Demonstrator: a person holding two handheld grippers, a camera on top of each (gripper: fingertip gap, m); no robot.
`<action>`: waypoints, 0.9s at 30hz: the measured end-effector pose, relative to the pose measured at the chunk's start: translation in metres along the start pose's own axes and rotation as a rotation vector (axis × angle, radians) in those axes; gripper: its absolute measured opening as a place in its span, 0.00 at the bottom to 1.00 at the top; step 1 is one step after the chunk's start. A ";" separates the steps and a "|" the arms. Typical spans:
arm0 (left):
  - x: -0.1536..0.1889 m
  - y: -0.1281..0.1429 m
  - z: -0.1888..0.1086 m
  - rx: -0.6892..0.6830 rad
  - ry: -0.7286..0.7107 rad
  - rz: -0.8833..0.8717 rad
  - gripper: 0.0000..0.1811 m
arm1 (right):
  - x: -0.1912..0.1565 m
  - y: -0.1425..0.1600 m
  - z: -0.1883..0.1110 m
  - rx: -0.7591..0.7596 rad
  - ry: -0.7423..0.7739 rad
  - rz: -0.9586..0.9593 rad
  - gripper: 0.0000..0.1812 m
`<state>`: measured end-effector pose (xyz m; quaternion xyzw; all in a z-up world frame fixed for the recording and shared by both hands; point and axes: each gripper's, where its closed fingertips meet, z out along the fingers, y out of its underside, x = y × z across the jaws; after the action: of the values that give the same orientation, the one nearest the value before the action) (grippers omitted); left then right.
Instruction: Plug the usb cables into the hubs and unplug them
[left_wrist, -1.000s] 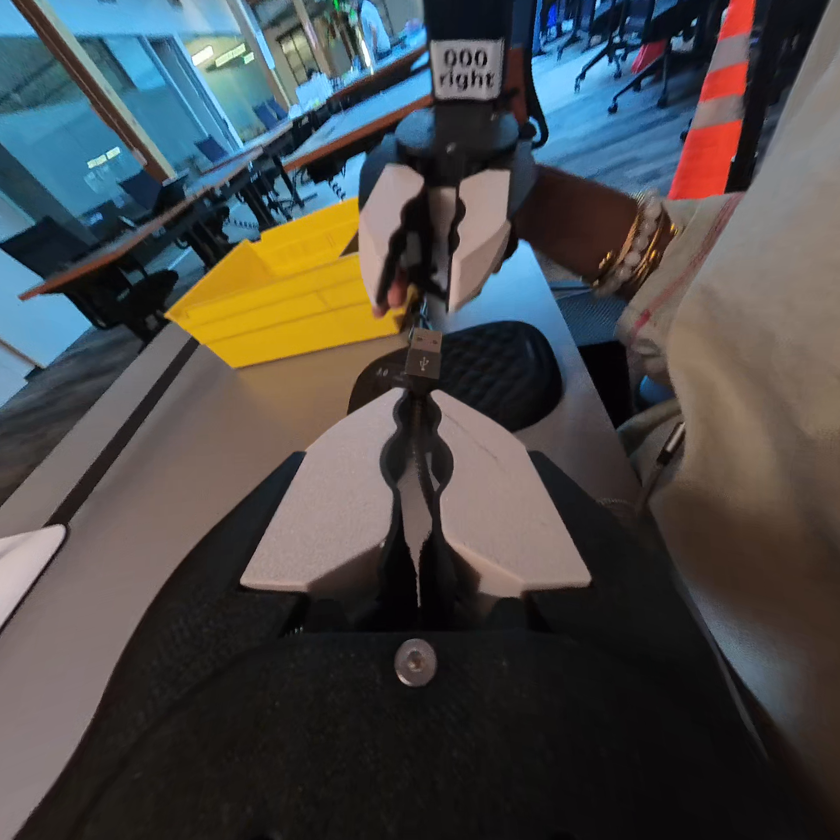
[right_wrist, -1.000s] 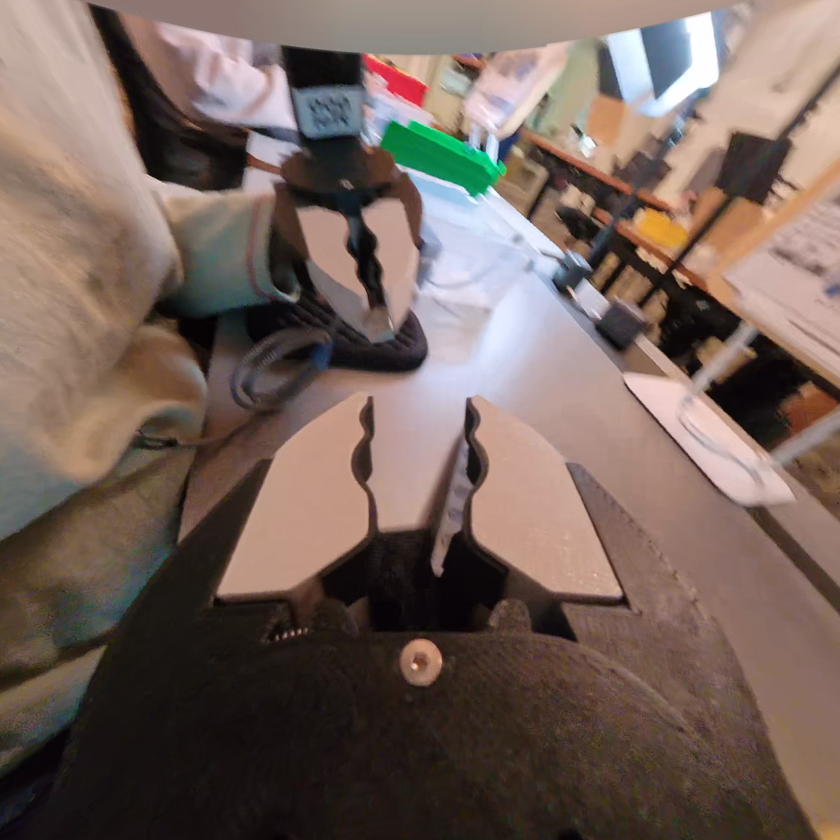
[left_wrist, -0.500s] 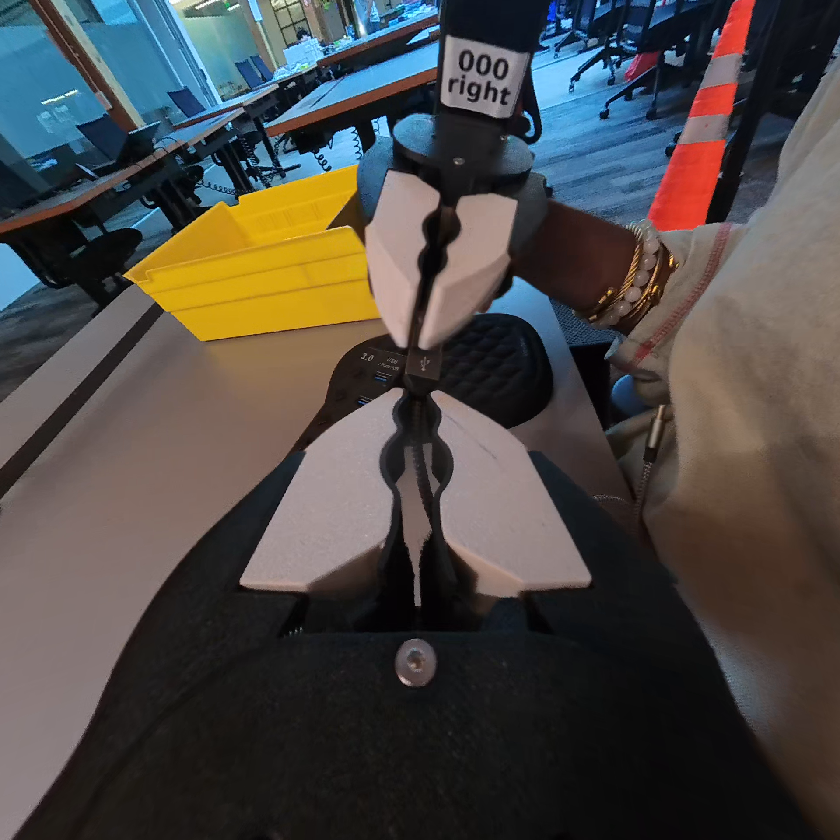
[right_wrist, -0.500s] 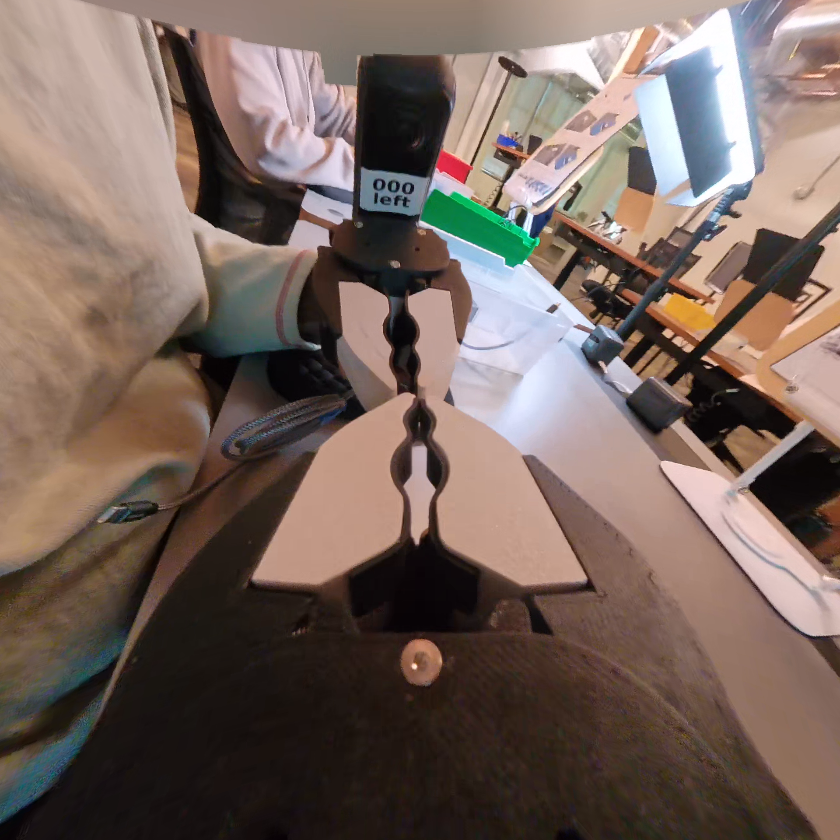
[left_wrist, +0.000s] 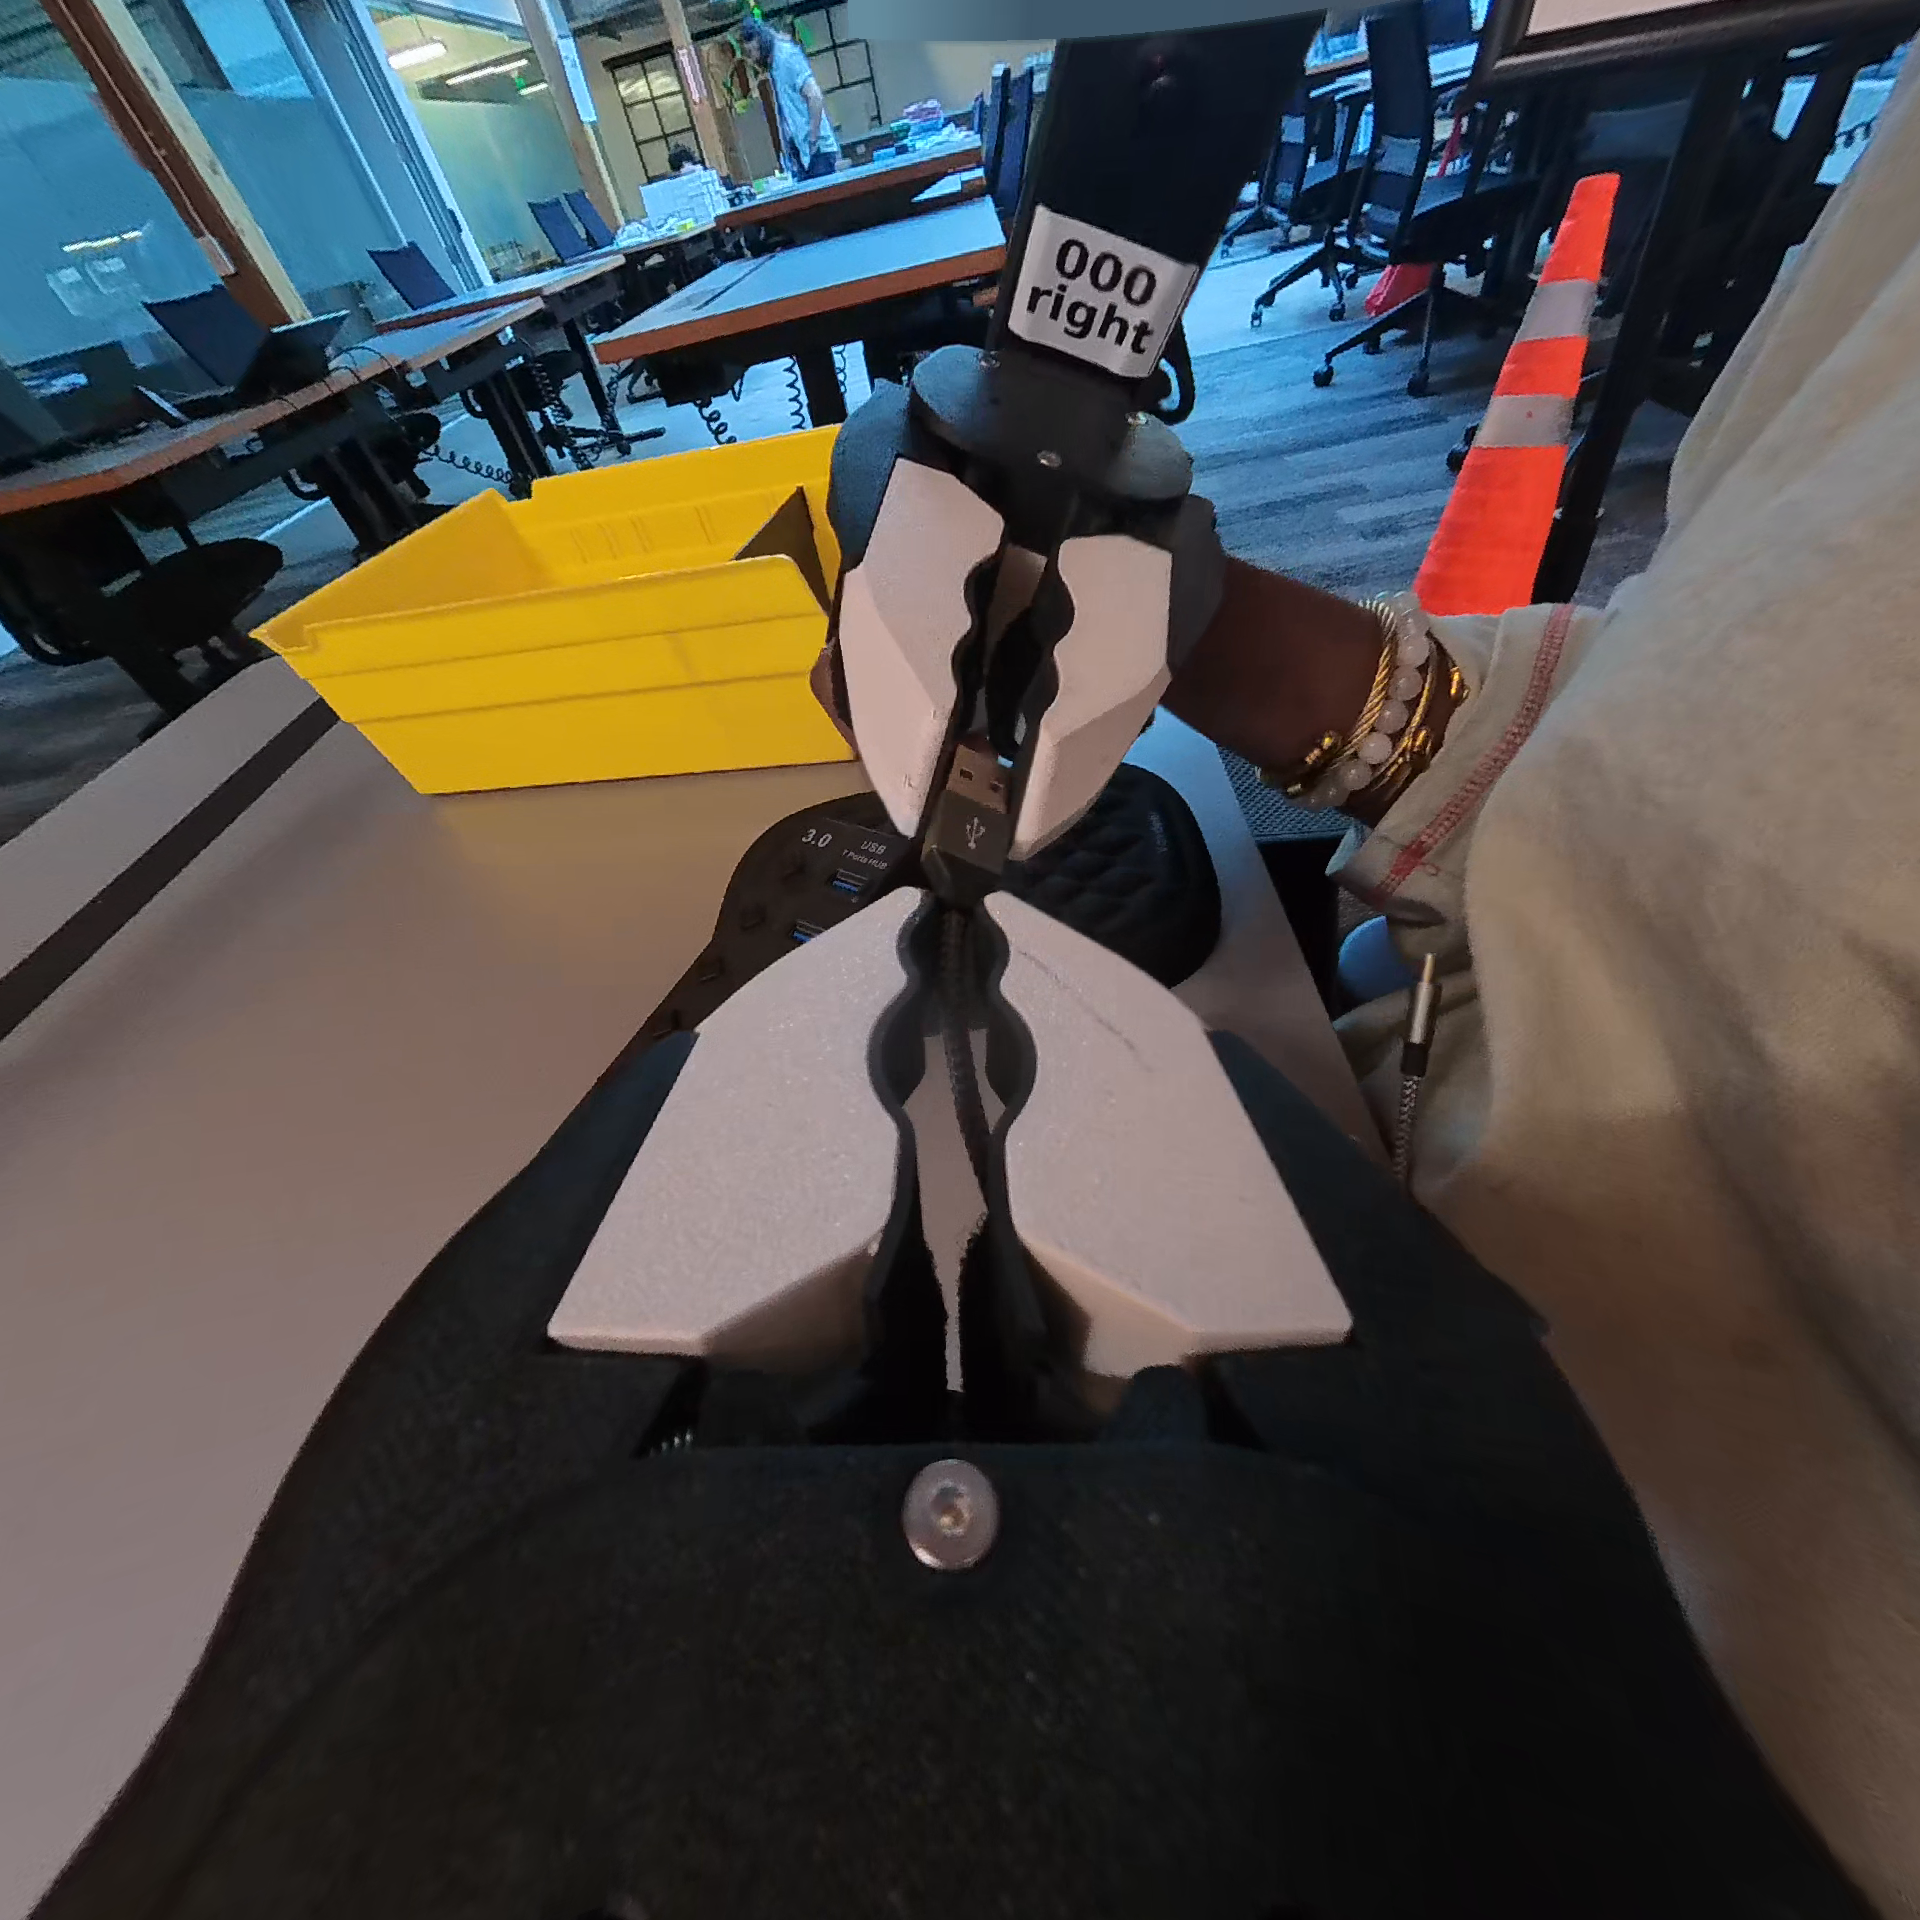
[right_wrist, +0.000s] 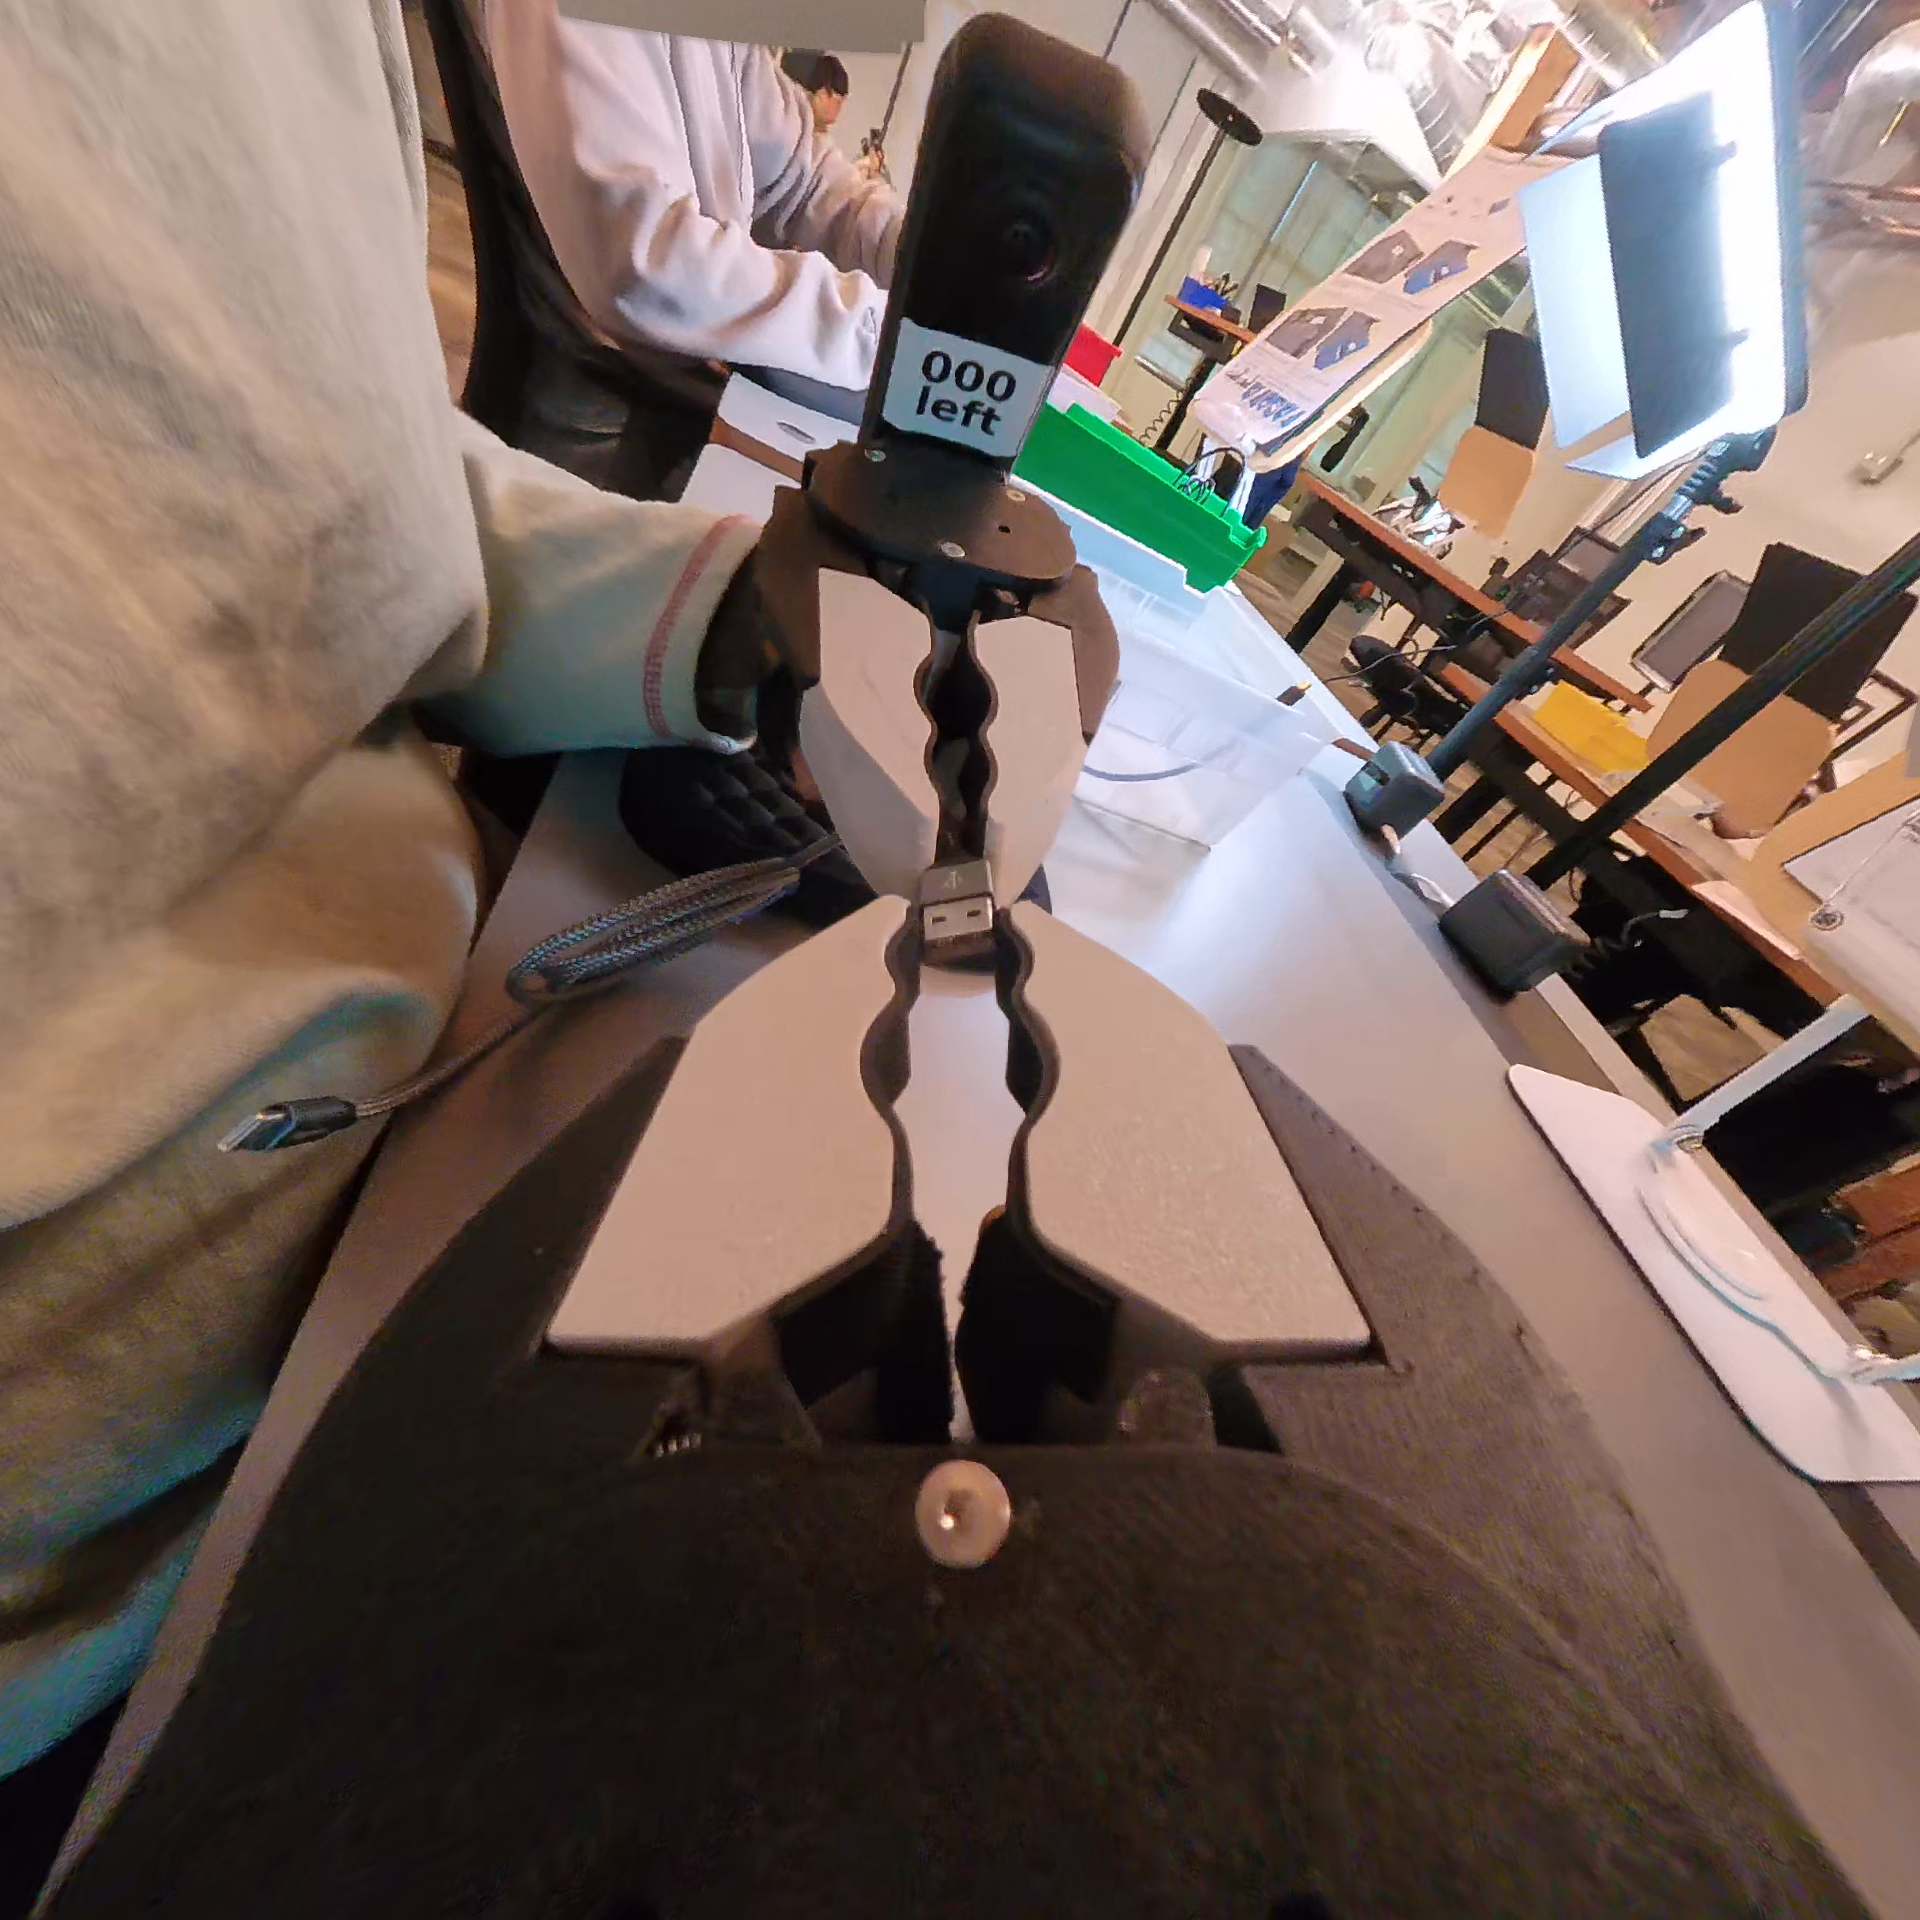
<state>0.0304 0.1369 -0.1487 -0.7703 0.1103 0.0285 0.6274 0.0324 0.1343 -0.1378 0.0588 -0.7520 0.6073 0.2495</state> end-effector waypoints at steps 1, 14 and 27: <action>0.000 -0.001 0.000 0.005 -0.002 0.002 0.03 | 0.000 0.000 0.000 0.004 -0.005 0.026 0.07; -0.001 -0.013 0.000 0.103 -0.067 0.190 0.08 | 0.001 0.002 0.001 0.103 -0.077 0.273 0.07; 0.001 -0.012 0.001 0.106 -0.044 0.186 0.10 | -0.001 -0.003 -0.001 0.148 -0.097 0.278 0.07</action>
<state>0.0344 0.1396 -0.1374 -0.7217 0.1688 0.0973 0.6642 0.0344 0.1340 -0.1353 0.0018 -0.7174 0.6860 0.1213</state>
